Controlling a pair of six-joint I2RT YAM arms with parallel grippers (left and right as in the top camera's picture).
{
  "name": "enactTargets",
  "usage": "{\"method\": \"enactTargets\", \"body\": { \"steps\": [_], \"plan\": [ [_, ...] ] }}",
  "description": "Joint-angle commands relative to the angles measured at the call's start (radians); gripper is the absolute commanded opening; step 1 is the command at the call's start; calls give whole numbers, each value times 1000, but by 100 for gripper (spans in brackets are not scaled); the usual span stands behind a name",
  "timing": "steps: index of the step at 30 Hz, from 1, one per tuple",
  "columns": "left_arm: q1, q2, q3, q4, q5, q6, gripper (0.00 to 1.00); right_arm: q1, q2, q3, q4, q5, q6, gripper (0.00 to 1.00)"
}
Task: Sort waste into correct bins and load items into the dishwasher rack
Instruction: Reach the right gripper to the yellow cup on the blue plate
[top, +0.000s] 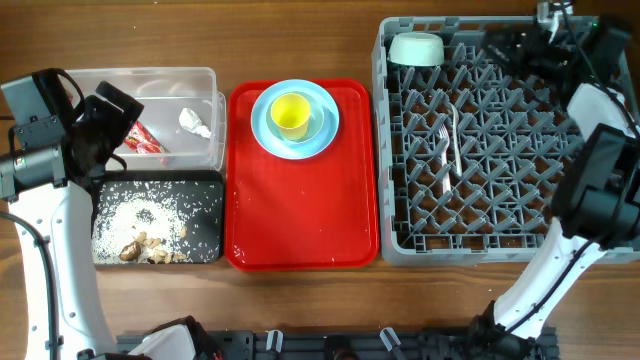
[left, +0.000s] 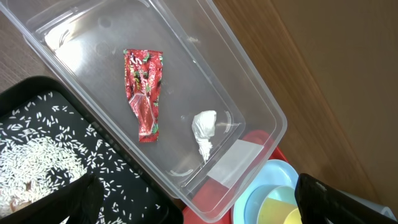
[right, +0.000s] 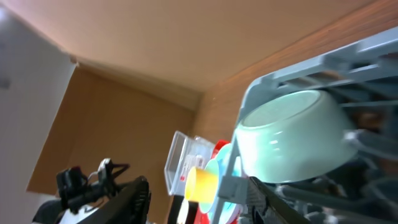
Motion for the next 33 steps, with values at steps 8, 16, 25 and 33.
{"method": "enactTargets", "body": {
  "steps": [8, 16, 25, 33],
  "plan": [
    [5, -6, 8, 2, 5, 16, 100, 79, -317, 10, -467, 703, -435, 51],
    [5, -6, 8, 2, 5, 16, 100, 549, -554, 9, -716, 1332, -779, 54],
    [5, -6, 8, 2, 5, 16, 100, 1034, -410, 9, -715, 1322, -776, 54],
    [5, -6, 8, 2, 5, 16, 100, 1126, -232, 9, -619, 1433, -779, 55]
  ]
}}
